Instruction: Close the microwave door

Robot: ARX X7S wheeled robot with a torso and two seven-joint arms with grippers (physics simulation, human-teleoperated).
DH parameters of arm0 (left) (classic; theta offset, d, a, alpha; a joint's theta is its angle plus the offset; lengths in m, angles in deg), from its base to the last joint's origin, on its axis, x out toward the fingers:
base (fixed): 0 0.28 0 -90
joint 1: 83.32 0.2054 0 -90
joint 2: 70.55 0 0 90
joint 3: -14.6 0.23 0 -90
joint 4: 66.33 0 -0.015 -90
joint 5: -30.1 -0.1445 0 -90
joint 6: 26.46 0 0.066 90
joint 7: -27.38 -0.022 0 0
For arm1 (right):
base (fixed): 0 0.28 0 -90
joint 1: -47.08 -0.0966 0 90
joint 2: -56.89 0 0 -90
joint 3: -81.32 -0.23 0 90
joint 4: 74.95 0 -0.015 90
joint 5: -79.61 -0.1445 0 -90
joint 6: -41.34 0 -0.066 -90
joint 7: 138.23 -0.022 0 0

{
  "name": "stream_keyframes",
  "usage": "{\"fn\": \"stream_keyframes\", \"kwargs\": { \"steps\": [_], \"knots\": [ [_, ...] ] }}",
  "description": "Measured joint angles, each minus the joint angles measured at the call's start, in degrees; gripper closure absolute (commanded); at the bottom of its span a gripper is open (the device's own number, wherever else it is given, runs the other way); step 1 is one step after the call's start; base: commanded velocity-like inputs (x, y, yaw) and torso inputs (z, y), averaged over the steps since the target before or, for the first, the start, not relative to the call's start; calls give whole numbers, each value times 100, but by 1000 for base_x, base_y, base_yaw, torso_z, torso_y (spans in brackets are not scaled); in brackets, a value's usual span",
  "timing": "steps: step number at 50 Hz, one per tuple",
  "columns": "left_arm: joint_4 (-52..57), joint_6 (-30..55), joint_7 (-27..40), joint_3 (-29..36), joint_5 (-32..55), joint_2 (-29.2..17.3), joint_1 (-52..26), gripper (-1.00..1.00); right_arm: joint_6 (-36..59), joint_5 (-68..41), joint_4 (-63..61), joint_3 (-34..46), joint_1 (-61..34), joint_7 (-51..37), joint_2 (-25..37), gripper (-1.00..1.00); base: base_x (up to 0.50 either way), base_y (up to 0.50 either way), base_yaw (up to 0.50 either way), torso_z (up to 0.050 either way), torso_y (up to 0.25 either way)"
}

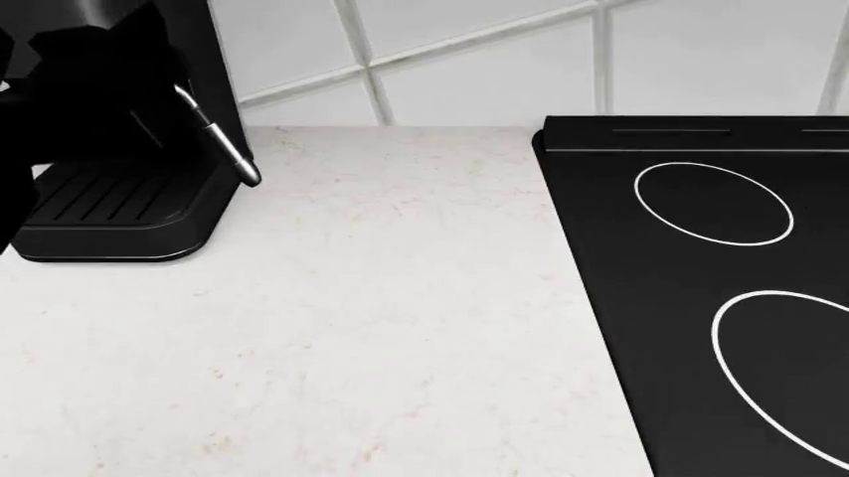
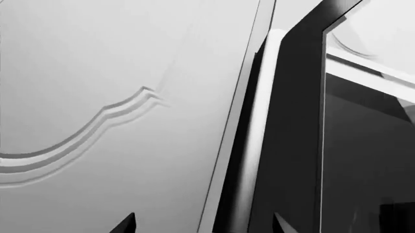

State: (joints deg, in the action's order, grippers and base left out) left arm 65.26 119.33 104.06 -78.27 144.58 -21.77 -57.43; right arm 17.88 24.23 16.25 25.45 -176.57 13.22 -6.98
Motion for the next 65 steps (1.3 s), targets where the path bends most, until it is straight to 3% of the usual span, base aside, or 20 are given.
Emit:
{"fn": "stream_keyframes", "kwargs": {
  "steps": [26,41,54,65],
  "knots": [
    [59,-61,-52,63,-54,-44,67,-100,132,2161,685,-456,-101,1567,-470,-100,0,0,0,0,0],
    [70,-100,-60,116,-71,-68,68,-100,224,2770,766,-791,-35,1993,-515,-100,0,0,0,0,0],
    [108,-147,-39,164,-45,-100,62,-100,309,3048,1067,-1370,-81,2127,-588,-100,0,0,0,0,0],
    [145,-174,-55,192,-59,-114,90,-100,232,4067,1413,-2012,-115,2741,-864,-100,0,0,0,0,0]
  ]
}}
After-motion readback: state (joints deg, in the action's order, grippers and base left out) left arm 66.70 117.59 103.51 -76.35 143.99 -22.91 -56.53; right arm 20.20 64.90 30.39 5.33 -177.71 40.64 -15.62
